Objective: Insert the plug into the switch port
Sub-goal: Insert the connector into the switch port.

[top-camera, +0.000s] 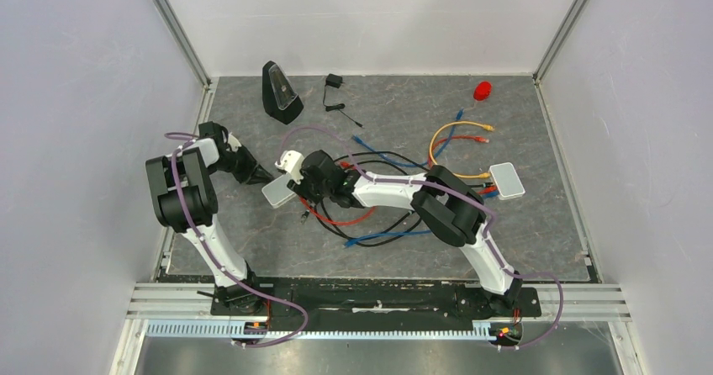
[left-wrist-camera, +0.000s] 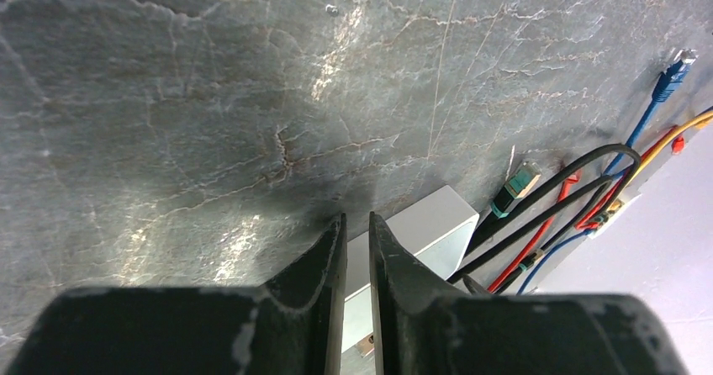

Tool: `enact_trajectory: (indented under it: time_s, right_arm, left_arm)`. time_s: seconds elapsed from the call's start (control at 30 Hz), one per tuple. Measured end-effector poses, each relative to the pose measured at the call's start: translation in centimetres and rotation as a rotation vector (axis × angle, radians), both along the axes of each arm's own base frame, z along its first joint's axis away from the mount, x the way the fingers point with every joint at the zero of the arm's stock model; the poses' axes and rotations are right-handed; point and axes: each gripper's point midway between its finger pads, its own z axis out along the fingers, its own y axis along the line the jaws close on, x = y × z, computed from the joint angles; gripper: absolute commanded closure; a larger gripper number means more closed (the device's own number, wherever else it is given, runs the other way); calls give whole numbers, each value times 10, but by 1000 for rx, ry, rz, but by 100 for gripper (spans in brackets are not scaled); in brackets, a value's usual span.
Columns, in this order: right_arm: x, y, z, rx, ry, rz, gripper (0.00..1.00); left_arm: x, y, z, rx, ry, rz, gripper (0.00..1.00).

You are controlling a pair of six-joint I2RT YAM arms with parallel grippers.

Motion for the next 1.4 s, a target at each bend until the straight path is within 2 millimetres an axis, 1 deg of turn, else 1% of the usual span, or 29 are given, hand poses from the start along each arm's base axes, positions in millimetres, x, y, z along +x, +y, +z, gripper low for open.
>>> enact_trajectory:
  time_s: [0.13,0.33,0.5,0.57,0.67,0.83,0.9,0.93,1.03,1.13,1.17,1.2,1.3,1.4]
  right_arm:
    - [-9,3,-3,-1,18,-1,61]
    - [-16,2,-9,-7,39,-5,66]
    - [-17,2,-12,-8,48,-11,76]
    - [-17,2,-13,-10,49,-12,78]
    - [-15,2,-15,-12,47,-13,78]
    - [-6,11,-16,-5,42,-17,77]
    - [-2,14,-16,-2,40,-20,70]
    - [0,15,-17,-3,41,-21,68]
    - [7,16,-20,-4,36,-31,76]
    - [13,15,-21,-7,35,-40,90]
    - [15,14,-22,-8,35,-47,96]
    - [18,14,-21,-8,30,-51,100]
    - [28,12,-22,-11,19,-48,100]
    - [33,13,-20,-8,-6,-9,100]
  left_arm:
    - [1,-1,1,-9,-8,-3,79]
    - [1,-4,0,-31,-5,-8,81]
    - [1,-7,-1,-46,-4,-11,81]
    - [1,-7,0,-48,-5,-12,81]
    - [1,-8,-1,-56,-4,-13,81]
    - [4,-10,-1,-79,-14,-18,81]
    - [8,-7,-1,-78,-26,-14,82]
    - [9,-7,-1,-78,-30,-14,82]
    - [9,-8,-1,-87,-30,-15,82]
    - [10,-8,-1,-91,-31,-16,82]
    - [10,-8,-1,-90,-33,-16,82]
    - [11,-7,-1,-89,-34,-15,82]
    - [13,-6,0,-81,-43,-14,82]
    - [17,-5,0,-79,-58,-14,84]
